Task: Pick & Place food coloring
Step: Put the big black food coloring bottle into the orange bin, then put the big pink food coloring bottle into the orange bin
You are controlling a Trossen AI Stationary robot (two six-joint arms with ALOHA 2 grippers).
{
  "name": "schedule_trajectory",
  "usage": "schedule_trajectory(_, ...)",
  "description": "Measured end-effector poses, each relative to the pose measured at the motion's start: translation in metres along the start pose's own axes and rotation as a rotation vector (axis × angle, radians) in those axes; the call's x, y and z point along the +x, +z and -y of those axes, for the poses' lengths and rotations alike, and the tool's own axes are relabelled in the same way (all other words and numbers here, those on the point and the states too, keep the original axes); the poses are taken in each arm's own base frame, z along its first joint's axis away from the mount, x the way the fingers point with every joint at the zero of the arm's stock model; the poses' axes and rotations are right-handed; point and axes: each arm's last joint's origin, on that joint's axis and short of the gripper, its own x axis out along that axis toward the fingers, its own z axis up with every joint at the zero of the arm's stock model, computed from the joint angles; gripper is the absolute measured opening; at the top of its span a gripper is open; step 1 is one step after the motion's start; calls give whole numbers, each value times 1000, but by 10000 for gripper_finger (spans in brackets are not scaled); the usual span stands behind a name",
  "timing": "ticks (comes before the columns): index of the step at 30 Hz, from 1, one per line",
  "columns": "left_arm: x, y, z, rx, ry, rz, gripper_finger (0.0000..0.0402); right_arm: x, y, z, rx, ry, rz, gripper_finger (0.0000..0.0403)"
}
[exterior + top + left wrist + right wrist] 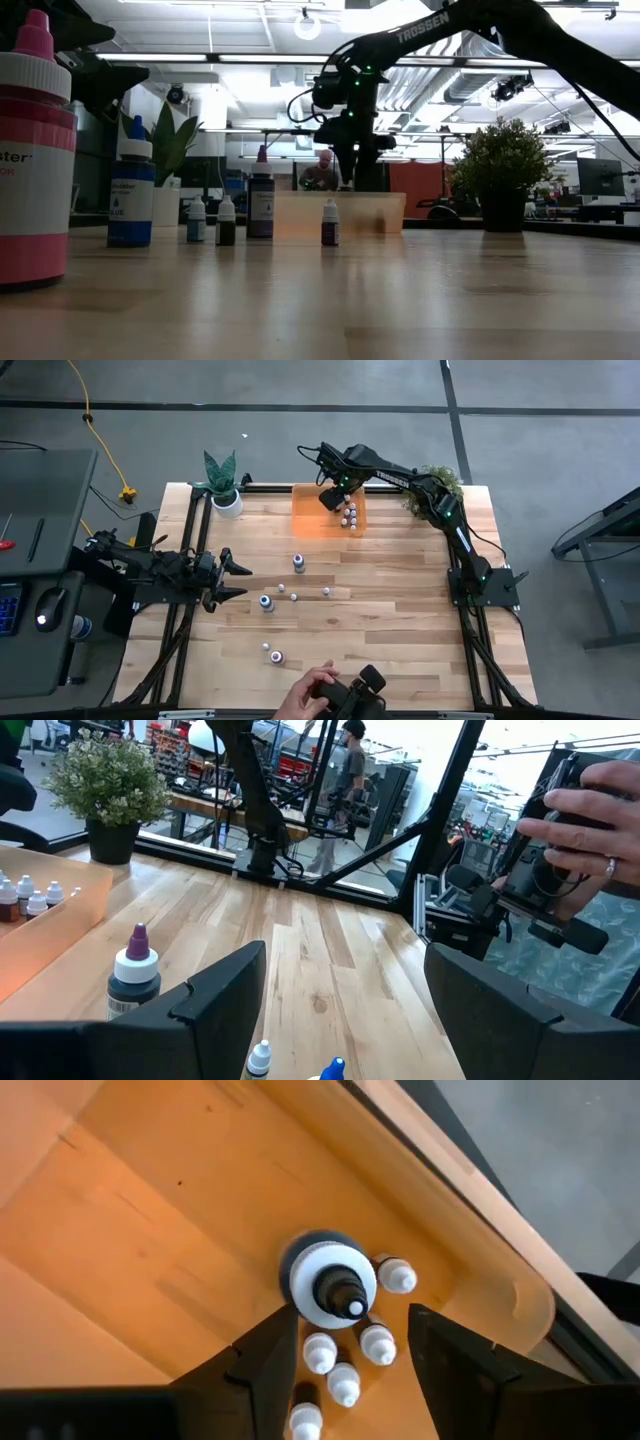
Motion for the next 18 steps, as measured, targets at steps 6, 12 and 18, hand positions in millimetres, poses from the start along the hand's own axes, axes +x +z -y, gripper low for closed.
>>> schedule_trajectory(6,0,0,0,0,0,0,271,-8,4,0,-17,4,32,197)
schedule_trajectory(12,0,0,0,0,0,0,271,-29,13,0,-52,19,102,213)
schedule_trajectory(18,0,0,0,0,0,0,271,-52,16,2,-93,18,156,219)
